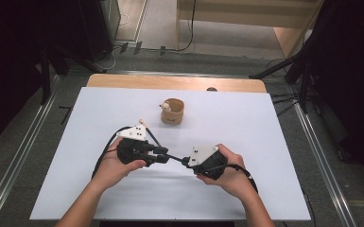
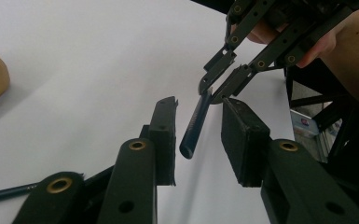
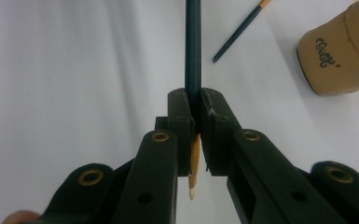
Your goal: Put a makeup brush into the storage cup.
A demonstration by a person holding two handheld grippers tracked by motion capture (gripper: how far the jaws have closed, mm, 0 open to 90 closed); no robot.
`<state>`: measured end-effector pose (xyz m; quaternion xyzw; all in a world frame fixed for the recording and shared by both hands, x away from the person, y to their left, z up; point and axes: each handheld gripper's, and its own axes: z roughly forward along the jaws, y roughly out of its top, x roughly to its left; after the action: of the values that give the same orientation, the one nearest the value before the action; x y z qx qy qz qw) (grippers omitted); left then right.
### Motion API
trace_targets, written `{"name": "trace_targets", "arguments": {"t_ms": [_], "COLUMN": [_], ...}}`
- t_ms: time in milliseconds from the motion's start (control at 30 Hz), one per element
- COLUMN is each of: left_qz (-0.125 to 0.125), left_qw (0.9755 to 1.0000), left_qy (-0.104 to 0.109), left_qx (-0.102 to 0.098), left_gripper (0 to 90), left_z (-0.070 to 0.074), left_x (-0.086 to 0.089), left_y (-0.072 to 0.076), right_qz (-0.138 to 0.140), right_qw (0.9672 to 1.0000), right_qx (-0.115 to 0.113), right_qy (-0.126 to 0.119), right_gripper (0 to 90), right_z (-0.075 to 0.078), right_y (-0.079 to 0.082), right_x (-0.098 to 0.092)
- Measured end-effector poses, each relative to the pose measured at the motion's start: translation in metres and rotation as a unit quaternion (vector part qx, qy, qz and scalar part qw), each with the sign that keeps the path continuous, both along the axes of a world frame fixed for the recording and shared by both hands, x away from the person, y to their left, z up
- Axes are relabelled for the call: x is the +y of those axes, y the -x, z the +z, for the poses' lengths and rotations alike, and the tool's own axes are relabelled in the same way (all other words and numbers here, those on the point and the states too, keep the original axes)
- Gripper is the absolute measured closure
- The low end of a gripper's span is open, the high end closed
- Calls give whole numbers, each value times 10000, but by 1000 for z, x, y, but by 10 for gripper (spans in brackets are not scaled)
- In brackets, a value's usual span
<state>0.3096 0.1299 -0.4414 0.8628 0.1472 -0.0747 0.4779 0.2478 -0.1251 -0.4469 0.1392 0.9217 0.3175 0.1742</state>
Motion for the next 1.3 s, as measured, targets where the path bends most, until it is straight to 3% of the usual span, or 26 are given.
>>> {"name": "trace_targets", "arguments": {"t_ms": [400,567,667,800,900,933,967,1067,1167,1267,1300], "left_qz": [-34,-152,-162,-118,11,51,100,269,456,628,694], "left_qw": [9998,9990,9989,9991,9994,9995,9995,9992,9981,9967,9958], "left_qy": [-84,42,68,134,167,177,200,278,395,459,512], "left_qx": [190,416,430,392,310,263,208,73,-81,-252,-298], "left_gripper": [769,834,853,856,855,855,855,856,856,856,856], "left_z": [-1,-2,-2,0,1,1,2,4,6,8,8], "left_x": [-1,0,0,2,2,3,3,5,8,11,12], "left_y": [-3,-5,-5,-5,-5,-5,-5,-4,-3,-2,-2], "right_qz": [92,108,125,-4,-277,-482,-482,-869,-1295,-1698,-1828], "right_qw": [9999,9998,9998,10000,9989,9973,9973,9922,9840,9727,9691], "right_qx": [14,10,-11,17,28,-18,-18,-126,-209,-80,63], "right_qy": [134,155,172,-34,-369,-559,-559,-888,-1205,-1578,-1657], "right_gripper": [849,848,847,803,645,571,571,417,307,242,206], "right_z": [-2,-3,-3,-2,0,1,1,2,1,2,2], "right_y": [0,0,0,-1,-3,-4,-4,-6,-8,-9,-9], "right_x": [1,1,1,-1,-4,-6,-6,-8,-10,-12,-12]}}
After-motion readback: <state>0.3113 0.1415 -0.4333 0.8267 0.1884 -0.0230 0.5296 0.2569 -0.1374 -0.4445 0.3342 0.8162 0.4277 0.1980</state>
